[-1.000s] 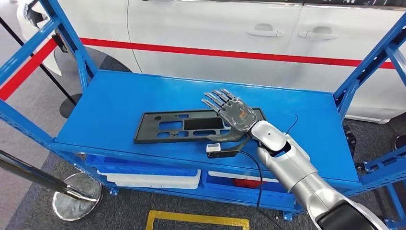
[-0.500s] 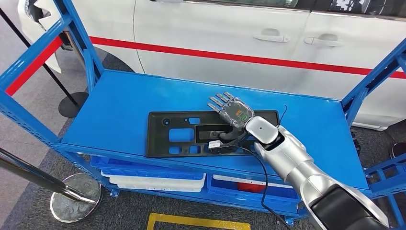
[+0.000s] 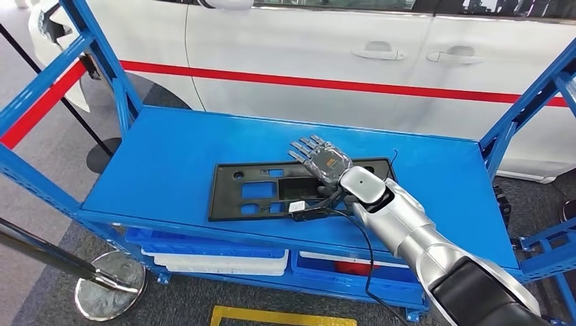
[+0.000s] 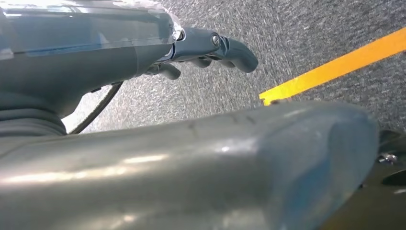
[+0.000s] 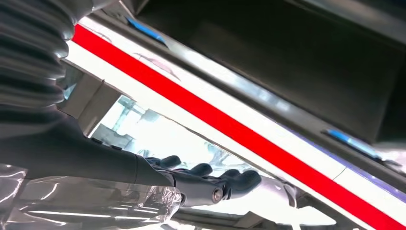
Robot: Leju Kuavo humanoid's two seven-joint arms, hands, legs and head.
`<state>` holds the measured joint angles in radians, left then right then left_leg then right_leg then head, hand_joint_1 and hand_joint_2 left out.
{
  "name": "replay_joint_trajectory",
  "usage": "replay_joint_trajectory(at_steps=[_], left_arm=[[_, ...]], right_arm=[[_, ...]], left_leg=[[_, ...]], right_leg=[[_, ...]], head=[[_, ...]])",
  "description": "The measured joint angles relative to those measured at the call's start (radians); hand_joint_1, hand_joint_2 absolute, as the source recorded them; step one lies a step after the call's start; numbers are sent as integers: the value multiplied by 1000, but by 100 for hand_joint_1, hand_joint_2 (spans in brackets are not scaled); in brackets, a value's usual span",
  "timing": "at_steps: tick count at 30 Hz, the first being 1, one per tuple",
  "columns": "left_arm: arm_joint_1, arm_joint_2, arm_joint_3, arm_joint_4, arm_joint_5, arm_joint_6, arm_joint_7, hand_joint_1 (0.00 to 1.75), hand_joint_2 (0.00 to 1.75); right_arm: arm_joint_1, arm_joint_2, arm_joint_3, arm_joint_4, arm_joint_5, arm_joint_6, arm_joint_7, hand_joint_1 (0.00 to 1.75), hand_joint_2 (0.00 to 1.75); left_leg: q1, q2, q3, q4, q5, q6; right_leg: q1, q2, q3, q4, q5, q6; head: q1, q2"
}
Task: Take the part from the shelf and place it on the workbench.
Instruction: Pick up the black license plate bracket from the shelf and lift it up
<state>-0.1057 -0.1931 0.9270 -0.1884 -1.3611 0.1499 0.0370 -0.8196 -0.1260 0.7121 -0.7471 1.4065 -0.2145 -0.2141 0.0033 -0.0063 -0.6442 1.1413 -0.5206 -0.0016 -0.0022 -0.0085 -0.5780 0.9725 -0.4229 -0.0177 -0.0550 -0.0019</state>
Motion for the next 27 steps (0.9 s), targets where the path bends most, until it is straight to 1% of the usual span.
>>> replay_joint_trajectory(at_steps=[1, 2, 3, 4, 5, 6, 7, 8, 9, 11, 12, 13, 14, 16, 17, 18, 19, 20, 21, 22, 23, 24, 26, 27], left_arm=[[1, 0, 0, 0, 0, 0, 0, 0, 0], [2, 0, 0, 0, 0, 0, 0, 0, 0], [4, 0, 0, 0, 0, 0, 0, 0, 0], [5, 1, 0, 0, 0, 0, 0, 0, 0], [5, 2, 0, 0, -1, 0, 0, 0, 0], [5, 2, 0, 0, -1, 0, 0, 0, 0], [4, 3, 0, 0, -2, -1, 0, 0, 0], [3, 3, 0, 0, -2, -2, 0, 0, 0], [3, 3, 0, 0, -2, -3, 0, 0, 0], [3, 3, 0, 0, -2, -4, 0, 0, 0], [3, 3, 0, 0, -2, -4, 0, 0, 0], [2, 3, 0, 0, -2, -5, 0, 0, 0], [2, 3, 0, 0, -2, -6, 0, 0, 0], [2, 3, 0, 0, -3, -8, 0, 0, 0], [3, 3, 0, 0, -3, -8, 0, 0, 0], [3, 3, 0, 0, -3, -9, 0, 0, 0], [4, 3, 0, 0, -3, -9, -1, 0, 0], [4, 3, 0, 0, -3, -9, -3, 0, 0], [3, 3, 0, 0, -3, -9, -6, 0, 0], [3, 3, 0, 0, -3, -9, -8, 0, 0], [2, 3, 0, 0, -3, -9, -10, 0, 0], [1, 2, 0, 0, -3, -9, -11, 0, 0], [0, 2, 0, 0, -3, -9, -13, 0, 0], [1, 2, 0, 0, -2, -8, -14, 0, 0]], right_arm=[[2, 0, 1, 1, 0, 0, 0, 0, 175], [4, -1, 1, 2, 0, -1, 1, 0, 175], [5, -1, 2, 2, 0, -1, 2, 0, 175], [6, -2, 2, 2, 0, -2, 3, 0, 175], [8, -2, 2, 2, 0, -4, 4, 0, 175], [9, -2, 2, 2, 1, -7, 5, 0, 175], [9, -3, 2, 2, 2, -9, 7, 0, 175], [10, -4, 2, 2, 4, -11, 9, 0, 175], [10, -5, 2, 1, 6, -11, 10, 0, 175], [10, -6, 2, 0, 7, -12, 8, 0, 175], [10, -6, 2, -1, 4, -13, 4, 0, 175], [11, -6, 1, -3, -1, -17, -1, 0, 175], [13, -6, -1, -5, -9, -23, -7, 0, 175], [22, -3, -5, -13, -23, -39, -18, 0, 175], [28, 0, -6, -18, -26, -48, -21, 0, 175], [37, 2, -8, -24, -31, -60, -25, 0, 175], [44, 4, -11, -33, -39, -74, -32, 0, 175], [52, 4, -16, -49, -57, -91, -45, 0, 175], [58, 4, -24, -70, -85, -109, -62, 0, 175], [63, 4, -34, -96, -118, -127, -81, 0, 175], [69, 4, -45, -128, -155, -144, -100, 0, 175], [78, 4, -57, -165, -190, -159, -115, 0, 175], [105, 5, -78, -245, -252, -186, -137, 0, 175], [122, 4, -90, -289, -279, -200, -145, 0, 175]], left_leg=[[3, 0, -31, 69, -32, -5], [6, 0, -55, 122, -50, -10], [9, 0, -65, 145, -51, -15], [13, 1, -56, 129, -32, -19], [16, 1, -28, 74, 1, -21], [20, 1, 6, 3, 32, -23], [21, 0, 37, -58, 53, -22], [21, -1, 57, -97, 63, -17], [20, -2, 64, -113, 63, -11], [17, -2, 64, -114, 64, 5], [17, -1, 64, -116, 67, 12], [18, 1, 64, -119, 70, 18], [20, 2, 63, -122, 73, 23], [19, 3, 60, -123, 75, 28], [19, 3, 58, -122, 75, 29], [19, 3, 58, -122, 76, 29], [19, 2, 58, -122, 75, 29], [19, 1, 59, -122, 75, 28], [19, 0, 61, -121, 74, 26], [18, 0, 61, -121, 73, 23], [16, 0, 60, -121, 72, 19], [15, 0, 58, -121, 72, 14], [14, 0, 57, -124, 73, 2], [14, 0, 57, -123, 69, -4]], right_leg=[[0, -1, 0, 1, 0, -1], [-1, -2, -1, 2, -1, -2], [-2, -2, -1, 3, -2, -1], [-3, 0, -1, 6, -3, 0], [-5, 2, 0, 10, -6, 4], [-6, 4, -1, 17, -10, 8], [-6, 6, -4, 25, -15, 14], [-4, 8, -7, 32, -18, 20], [-2, 10, -9, 37, -20, 25], [-2, 13, -12, 37, -18, 34], [-4, 13, -14, 42, -22, 39], [-6, 14, -21, 58, -35, 43], [-8, 13, -37, 95, -60, 48], [-11, 12, -95, 222, -127, 56], [-12, 12, -124, 284, -150, 59], [-12, 12, -140, 318, -155, 60], [-13, 12, -138, 313, -139, 59], [-13, 12, -118, 269, -107, 56], [-12, 11, -86, 199, -68, 52], [-11, 11, -55, 133, -40, 48], [-8, 12, -32, 79, -23, 43], [-4, 12, -21, 51, -18, 39], [0, 13, -19, 39, -23, 30], [-2, 12, -17, 35, -22, 25]], head=[[0, 0], [0, 0], [0, 0], [0, 0], [0, 0], [0, 0], [0, 0], [0, 0], [0, 0], [0, 0], [0, 0], [0, 0], [0, 0], [0, 0], [0, 0], [0, 0], [0, 0], [0, 0], [0, 0], [0, 0], [0, 0], [0, 0], [0, 0], [0, 0]])
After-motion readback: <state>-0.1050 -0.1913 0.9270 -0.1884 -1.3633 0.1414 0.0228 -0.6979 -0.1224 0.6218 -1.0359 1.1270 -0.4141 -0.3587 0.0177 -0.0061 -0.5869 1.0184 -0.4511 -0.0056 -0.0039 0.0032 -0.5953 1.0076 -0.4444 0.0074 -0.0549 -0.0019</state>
